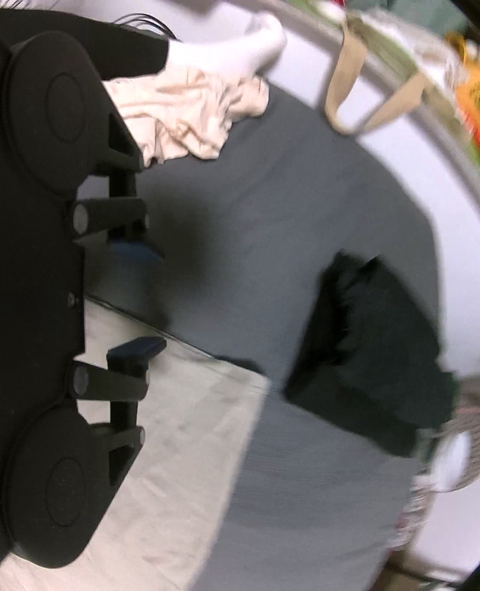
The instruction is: Fold clothes
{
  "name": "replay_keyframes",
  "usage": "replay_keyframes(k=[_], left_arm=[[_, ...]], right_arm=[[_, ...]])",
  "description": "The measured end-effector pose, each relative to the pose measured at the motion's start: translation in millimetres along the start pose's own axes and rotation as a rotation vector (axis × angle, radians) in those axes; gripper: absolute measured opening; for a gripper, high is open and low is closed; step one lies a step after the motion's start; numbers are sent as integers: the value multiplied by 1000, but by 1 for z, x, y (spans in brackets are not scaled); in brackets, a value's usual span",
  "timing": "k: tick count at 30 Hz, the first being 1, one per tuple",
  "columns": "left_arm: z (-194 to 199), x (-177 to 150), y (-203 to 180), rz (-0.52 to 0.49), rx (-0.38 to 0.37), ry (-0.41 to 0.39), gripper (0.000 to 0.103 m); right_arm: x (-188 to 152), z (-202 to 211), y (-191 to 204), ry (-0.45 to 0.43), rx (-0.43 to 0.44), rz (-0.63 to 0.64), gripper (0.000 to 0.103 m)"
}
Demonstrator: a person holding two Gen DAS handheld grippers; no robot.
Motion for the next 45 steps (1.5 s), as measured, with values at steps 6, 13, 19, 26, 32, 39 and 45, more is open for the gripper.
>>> replay_keyframes(k=[6, 13, 19, 26, 32, 39, 45], left_arm=[[14, 5, -6, -44, 84, -43, 1], [32, 21, -5, 6, -28, -148, 1], [10, 11, -32, -86, -145, -92, 1], [-14, -4, -31, -133, -58, 17, 1], [-6, -5, -19, -114, -7, 83, 1], [-6, -6, -26, -214, 70, 120, 1], [3, -2, -44, -315, 136, 120, 1]], right_arm=[[-13, 0, -34, 23, -21, -75, 35], [-9, -37, -43, 32, 31, -184, 25], [3, -49, -32, 35, 150, -216, 27], [11, -33, -47, -10, 84, -196, 27], [-15, -54, -49, 44, 95, -210, 29], [-39, -7, -36, 0, 215, -133, 32], [-43, 65, -51, -57, 170, -35, 42]])
Point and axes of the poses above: each gripper's, at about its wrist camera, not at the fingertips, and z roughly against the way its jaws point, y to its left, x to its top, the point moved 5 cm from there along -z, roughly the way its jaws point, and after that the axes turned 4 degrees about z, right-handed, at the moved point
